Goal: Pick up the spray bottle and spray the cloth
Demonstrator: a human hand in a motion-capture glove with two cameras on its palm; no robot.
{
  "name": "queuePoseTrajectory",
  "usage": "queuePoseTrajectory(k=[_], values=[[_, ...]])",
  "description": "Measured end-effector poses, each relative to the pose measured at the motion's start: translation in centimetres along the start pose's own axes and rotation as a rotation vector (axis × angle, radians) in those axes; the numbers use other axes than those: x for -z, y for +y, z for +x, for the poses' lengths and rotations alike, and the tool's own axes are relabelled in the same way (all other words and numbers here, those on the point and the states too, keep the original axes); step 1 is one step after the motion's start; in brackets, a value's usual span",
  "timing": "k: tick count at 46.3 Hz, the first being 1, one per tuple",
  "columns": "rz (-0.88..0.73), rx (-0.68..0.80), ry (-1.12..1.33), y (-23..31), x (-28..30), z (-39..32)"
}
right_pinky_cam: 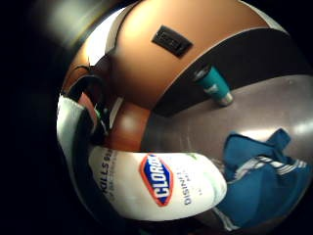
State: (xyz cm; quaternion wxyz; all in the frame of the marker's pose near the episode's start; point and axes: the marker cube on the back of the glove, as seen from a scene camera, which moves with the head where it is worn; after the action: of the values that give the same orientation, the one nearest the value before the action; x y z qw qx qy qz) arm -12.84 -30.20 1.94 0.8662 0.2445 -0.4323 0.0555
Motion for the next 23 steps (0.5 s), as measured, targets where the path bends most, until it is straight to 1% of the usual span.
queuePoseTrajectory(k=[3, 7, 12, 16, 19, 20, 22, 23], values=[[0.087, 0.015, -0.001, -1.0, -3.1, 0.7], [0.094, 0.025, 0.034, -1.1, -6.7, 2.5], [-0.086, 0.000, 0.031, 1.7, -10.3, 4.6], [-0.112, -0.026, 0.054, 2.4, -12.4, 6.7], [-0.172, -0.038, 0.071, 3.3, -12.8, 7.8], [-0.160, -0.040, 0.075, 3.2, -13.1, 8.1], [-0.068, -0.038, 0.087, 2.1, -14.1, 8.9], [-0.049, -0.037, 0.093, 2.0, -14.4, 9.2]])
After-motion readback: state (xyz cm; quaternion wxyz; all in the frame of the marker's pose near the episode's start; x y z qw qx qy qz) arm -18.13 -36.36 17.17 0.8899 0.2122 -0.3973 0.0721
